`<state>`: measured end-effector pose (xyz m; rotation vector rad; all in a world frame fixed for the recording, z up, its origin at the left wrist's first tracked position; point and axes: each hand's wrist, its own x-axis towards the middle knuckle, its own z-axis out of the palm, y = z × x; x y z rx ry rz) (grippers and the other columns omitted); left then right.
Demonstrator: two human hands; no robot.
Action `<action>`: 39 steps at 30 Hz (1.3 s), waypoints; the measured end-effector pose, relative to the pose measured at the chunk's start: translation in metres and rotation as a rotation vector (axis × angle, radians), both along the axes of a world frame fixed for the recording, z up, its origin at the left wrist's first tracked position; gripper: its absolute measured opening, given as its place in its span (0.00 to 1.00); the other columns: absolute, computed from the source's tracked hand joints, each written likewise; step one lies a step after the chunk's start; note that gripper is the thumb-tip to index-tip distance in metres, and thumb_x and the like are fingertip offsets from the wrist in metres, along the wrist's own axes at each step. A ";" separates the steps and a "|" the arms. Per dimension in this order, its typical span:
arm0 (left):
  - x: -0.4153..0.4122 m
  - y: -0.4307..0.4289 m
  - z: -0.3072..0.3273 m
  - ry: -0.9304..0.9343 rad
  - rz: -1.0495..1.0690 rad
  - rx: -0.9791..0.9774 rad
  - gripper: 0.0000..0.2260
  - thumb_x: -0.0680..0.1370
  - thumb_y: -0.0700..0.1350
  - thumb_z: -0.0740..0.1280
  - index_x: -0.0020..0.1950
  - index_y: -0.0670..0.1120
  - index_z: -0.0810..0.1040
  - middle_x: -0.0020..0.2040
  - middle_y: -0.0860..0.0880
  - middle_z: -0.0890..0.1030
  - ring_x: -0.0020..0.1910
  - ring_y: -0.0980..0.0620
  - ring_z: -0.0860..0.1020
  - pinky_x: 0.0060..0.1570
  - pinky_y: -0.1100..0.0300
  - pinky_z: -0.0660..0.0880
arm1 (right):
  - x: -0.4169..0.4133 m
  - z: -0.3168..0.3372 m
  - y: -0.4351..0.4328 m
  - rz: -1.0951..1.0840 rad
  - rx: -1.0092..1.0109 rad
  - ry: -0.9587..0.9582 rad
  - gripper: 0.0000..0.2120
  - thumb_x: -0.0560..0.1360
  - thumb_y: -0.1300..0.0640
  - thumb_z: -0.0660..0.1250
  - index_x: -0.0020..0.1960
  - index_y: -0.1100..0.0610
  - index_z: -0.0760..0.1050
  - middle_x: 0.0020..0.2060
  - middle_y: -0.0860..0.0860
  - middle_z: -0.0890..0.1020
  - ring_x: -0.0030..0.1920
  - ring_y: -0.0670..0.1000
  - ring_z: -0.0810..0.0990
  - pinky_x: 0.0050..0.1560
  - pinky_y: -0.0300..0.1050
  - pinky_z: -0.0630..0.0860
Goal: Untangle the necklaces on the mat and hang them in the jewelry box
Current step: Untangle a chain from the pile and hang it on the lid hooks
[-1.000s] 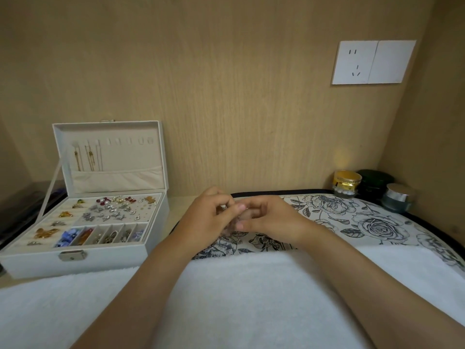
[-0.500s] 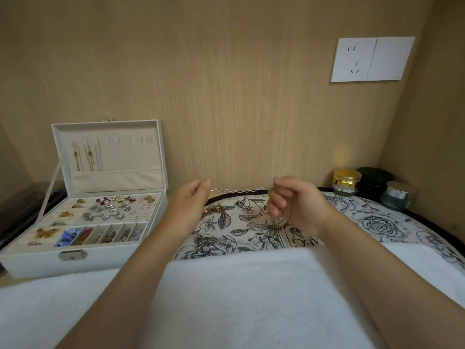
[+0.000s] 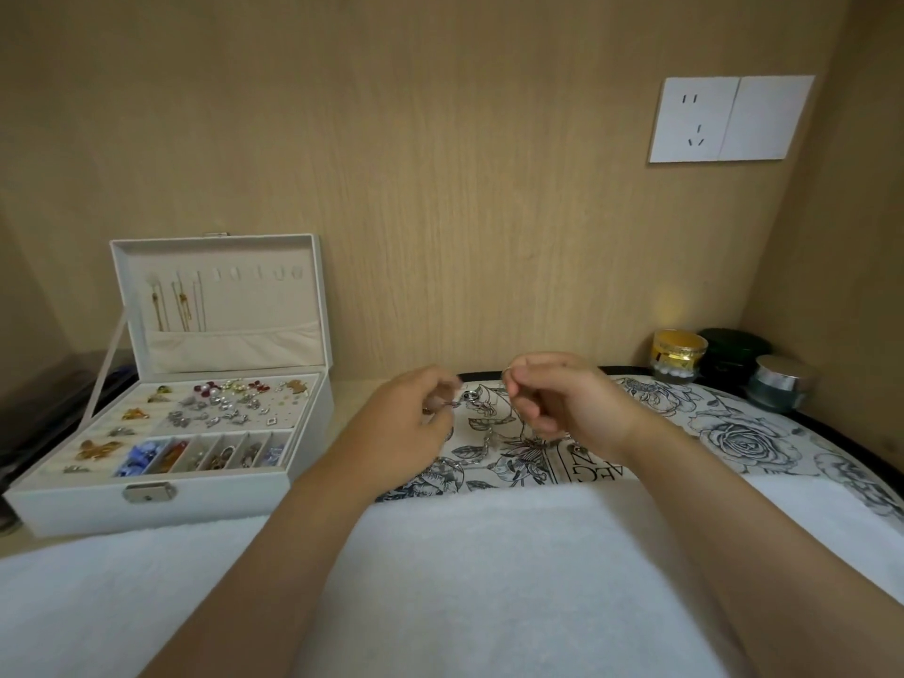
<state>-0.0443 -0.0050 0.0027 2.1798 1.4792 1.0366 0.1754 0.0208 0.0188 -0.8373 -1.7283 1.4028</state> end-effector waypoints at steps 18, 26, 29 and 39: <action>-0.013 0.005 0.023 -0.696 -0.027 -0.328 0.15 0.84 0.42 0.58 0.38 0.45 0.73 0.27 0.51 0.67 0.27 0.53 0.67 0.34 0.57 0.67 | 0.003 -0.008 0.001 -0.007 -0.026 -0.136 0.12 0.74 0.50 0.67 0.35 0.54 0.77 0.25 0.50 0.71 0.27 0.51 0.68 0.33 0.43 0.66; -0.028 0.003 0.038 -1.269 -0.207 -0.372 0.15 0.79 0.42 0.55 0.32 0.49 0.64 0.28 0.53 0.60 0.22 0.58 0.56 0.22 0.64 0.48 | 0.011 -0.009 0.005 -0.001 -0.116 0.084 0.11 0.73 0.54 0.63 0.34 0.56 0.75 0.27 0.52 0.68 0.28 0.52 0.66 0.37 0.48 0.74; -0.040 0.003 0.046 -1.376 -0.240 -0.282 0.17 0.82 0.46 0.56 0.31 0.49 0.64 0.25 0.54 0.59 0.20 0.59 0.55 0.21 0.64 0.46 | 0.012 -0.008 0.005 -0.035 -0.121 0.185 0.10 0.73 0.54 0.62 0.34 0.57 0.72 0.27 0.52 0.67 0.27 0.52 0.66 0.38 0.50 0.74; -0.054 0.003 0.036 -0.693 -0.049 -0.337 0.13 0.83 0.45 0.60 0.41 0.43 0.74 0.27 0.49 0.68 0.28 0.50 0.70 0.28 0.60 0.71 | -0.006 0.012 0.001 -0.187 0.017 0.165 0.12 0.83 0.58 0.57 0.44 0.55 0.77 0.30 0.50 0.68 0.27 0.48 0.57 0.26 0.39 0.53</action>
